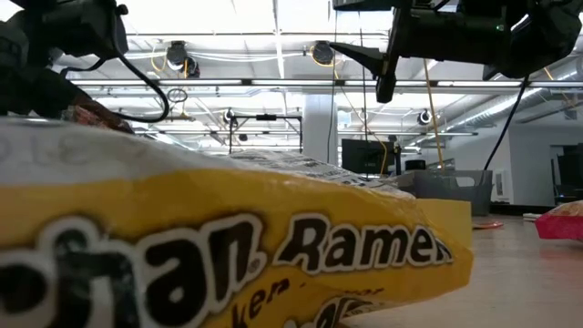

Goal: Pick & Place Food Item
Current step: Put the left blue spoon into the white bin

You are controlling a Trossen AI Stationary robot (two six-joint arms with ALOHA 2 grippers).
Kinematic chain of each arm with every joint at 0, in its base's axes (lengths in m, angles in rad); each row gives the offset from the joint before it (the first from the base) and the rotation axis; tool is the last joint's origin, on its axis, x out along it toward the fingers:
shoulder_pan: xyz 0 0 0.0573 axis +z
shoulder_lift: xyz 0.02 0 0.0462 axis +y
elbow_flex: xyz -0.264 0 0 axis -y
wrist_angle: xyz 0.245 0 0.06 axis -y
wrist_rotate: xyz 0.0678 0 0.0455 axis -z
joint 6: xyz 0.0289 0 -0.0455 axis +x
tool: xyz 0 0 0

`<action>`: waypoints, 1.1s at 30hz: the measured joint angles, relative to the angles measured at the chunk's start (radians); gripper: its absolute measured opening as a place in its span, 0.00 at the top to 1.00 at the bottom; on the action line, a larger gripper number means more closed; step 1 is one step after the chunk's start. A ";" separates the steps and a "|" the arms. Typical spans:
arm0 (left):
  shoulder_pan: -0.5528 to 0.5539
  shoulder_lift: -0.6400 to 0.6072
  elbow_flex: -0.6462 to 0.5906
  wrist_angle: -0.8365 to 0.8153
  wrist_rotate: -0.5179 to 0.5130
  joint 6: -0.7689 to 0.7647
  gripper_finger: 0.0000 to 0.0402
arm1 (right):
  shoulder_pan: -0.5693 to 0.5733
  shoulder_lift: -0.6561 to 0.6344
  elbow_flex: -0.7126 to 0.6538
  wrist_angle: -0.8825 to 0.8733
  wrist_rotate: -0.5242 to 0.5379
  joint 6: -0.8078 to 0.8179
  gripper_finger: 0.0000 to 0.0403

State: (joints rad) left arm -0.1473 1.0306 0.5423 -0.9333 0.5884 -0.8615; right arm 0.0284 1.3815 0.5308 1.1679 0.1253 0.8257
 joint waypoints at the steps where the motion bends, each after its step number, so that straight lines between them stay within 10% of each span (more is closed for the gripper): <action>1: -0.004 0.000 0.000 0.000 0.000 -0.013 0.68 | 0.000 0.000 0.000 0.001 0.000 0.000 0.47; 33: -0.033 0.000 0.000 0.003 -0.083 -0.116 0.70 | 0.000 0.000 0.000 -0.006 0.000 -0.023 0.47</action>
State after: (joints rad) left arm -0.1799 1.0305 0.5426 -0.9302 0.5052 -0.9779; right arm 0.0284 1.3815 0.5308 1.1615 0.1253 0.8028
